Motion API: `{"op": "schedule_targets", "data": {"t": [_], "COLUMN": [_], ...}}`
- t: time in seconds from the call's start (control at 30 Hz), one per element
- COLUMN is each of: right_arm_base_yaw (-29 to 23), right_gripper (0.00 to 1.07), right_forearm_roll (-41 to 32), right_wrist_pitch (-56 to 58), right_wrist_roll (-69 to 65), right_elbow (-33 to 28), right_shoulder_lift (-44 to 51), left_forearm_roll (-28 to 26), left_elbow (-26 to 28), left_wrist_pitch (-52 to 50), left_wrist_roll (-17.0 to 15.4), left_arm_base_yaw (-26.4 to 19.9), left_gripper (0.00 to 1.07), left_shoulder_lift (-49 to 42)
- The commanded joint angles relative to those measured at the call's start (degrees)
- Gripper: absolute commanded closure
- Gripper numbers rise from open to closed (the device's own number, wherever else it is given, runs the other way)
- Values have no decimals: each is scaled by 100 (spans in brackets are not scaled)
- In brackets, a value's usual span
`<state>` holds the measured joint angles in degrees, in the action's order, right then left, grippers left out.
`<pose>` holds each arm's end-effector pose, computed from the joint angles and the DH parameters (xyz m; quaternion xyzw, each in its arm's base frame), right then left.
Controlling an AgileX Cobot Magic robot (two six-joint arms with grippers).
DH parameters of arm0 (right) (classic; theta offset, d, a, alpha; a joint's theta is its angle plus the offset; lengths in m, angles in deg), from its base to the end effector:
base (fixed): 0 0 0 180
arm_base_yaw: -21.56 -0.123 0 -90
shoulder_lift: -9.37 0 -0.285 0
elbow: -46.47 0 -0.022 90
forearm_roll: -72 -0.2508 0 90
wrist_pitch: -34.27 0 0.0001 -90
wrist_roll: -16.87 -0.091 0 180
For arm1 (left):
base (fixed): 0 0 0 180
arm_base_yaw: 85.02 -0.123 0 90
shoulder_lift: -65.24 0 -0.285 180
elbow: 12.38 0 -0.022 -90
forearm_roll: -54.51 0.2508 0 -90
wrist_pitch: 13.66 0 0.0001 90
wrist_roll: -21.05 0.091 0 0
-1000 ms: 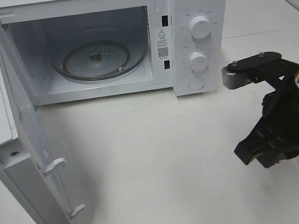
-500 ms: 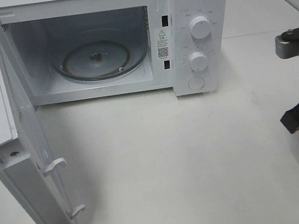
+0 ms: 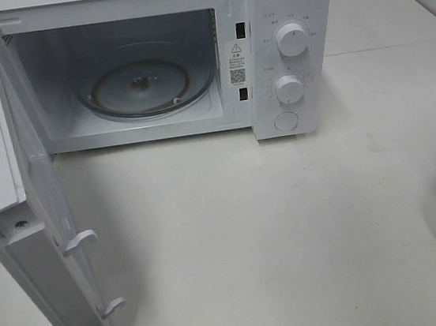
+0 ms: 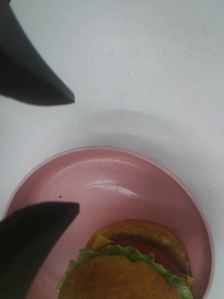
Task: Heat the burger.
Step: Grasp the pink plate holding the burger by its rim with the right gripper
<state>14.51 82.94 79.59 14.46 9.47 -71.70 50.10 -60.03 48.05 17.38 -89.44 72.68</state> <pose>0.2138 0.0141 0.2198 -0.0964 0.9819 -0.0646 0.1496 -0.0080 -0.0068 0.2806 -0.0578 0.8491 -0.0350 0.5238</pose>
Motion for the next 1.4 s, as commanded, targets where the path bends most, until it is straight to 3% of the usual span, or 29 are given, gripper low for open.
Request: {"op": "schedule_targets", "data": {"t": [0.03, 0.07, 0.1, 0.17, 0.47, 1.4], "right_arm_base_yaw": [40, 40, 40, 40, 40, 40], "right_gripper": [17, 17, 8, 5, 9, 17], "right_forearm_roll": [63, 63, 63, 63, 57, 63], "right_wrist_pitch": [-109, -109, -109, -86, -40, -1392], "right_wrist_roll": [-57, -57, -57, -57, -258, -596], "right_elbow": [-23, -23, -23, -23, -29, -252], "right_shoulder_lift": [46, 46, 46, 46, -11, -1770], "left_forearm_roll": [-17, -17, -17, -17, -17, -17], "left_elbow": [6, 6, 6, 6, 6, 6], "left_wrist_pitch": [-63, -63, -63, -63, -63, -63], "left_wrist_roll": [-17, -17, -17, -17, -17, -17], "left_arm_base_yaw": [11, 11, 11, 11, 11, 11], "left_gripper": [7, 7, 7, 7, 7, 7], "left_shoulder_lift": [-103, -103, -103, -103, -103, -103]}}
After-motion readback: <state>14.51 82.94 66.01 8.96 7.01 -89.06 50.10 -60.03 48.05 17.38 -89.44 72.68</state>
